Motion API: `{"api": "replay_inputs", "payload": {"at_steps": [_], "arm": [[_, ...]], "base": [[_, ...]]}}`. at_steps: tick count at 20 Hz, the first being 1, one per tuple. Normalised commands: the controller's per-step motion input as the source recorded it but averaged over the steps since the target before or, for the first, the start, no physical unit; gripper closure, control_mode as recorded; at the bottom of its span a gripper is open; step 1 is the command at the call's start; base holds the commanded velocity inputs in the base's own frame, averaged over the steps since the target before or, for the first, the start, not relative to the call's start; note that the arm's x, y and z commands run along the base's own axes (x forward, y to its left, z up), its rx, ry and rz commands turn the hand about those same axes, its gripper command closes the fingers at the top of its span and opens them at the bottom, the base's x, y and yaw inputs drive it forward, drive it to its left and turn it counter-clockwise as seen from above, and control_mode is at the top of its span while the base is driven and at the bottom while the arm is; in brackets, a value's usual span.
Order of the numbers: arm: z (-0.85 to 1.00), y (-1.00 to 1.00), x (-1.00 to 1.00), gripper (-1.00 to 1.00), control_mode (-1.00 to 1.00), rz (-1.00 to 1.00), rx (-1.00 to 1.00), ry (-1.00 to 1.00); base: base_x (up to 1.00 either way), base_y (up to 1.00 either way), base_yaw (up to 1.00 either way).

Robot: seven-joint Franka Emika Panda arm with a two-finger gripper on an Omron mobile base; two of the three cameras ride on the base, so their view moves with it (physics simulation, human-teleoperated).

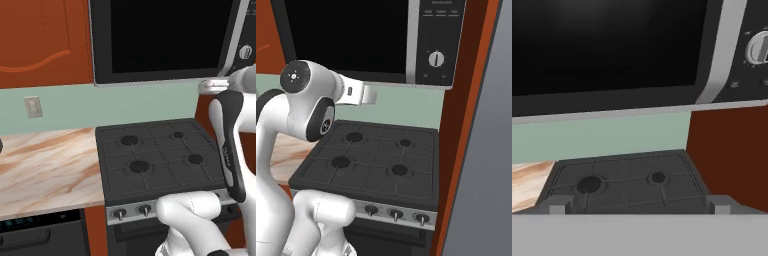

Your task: Retrieve the reheated potato from the microwave, then place the potato, cheese, and condiment on the cutting board.

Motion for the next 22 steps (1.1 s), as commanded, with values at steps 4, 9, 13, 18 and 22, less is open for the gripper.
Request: {"api": "replay_inputs", "payload": {"at_steps": [4, 9, 13, 18, 22], "arm": [[0.37, -0.31, -0.22, -1.00, -1.00, 0.00, 0.00, -0.06], [0.31, -0.31, -0.15, -1.00, -1.00, 0.00, 0.00, -0.08], [0.25, -0.34, -0.09, -1.00, -1.00, 0.00, 0.00, -0.09], [0.22, -0.36, -0.02, -1.00, -1.00, 0.00, 0.00, -0.10], [0.17, -0.29, 0.09, -1.00, -1.00, -0.02, -0.01, -0.01]], "base": [[0.00, 0.00, 0.00], [0.00, 0.00, 0.00], [0.00, 0.00, 0.00], [0.00, 0.00, 0.00], [0.00, 0.00, 0.00]]}}
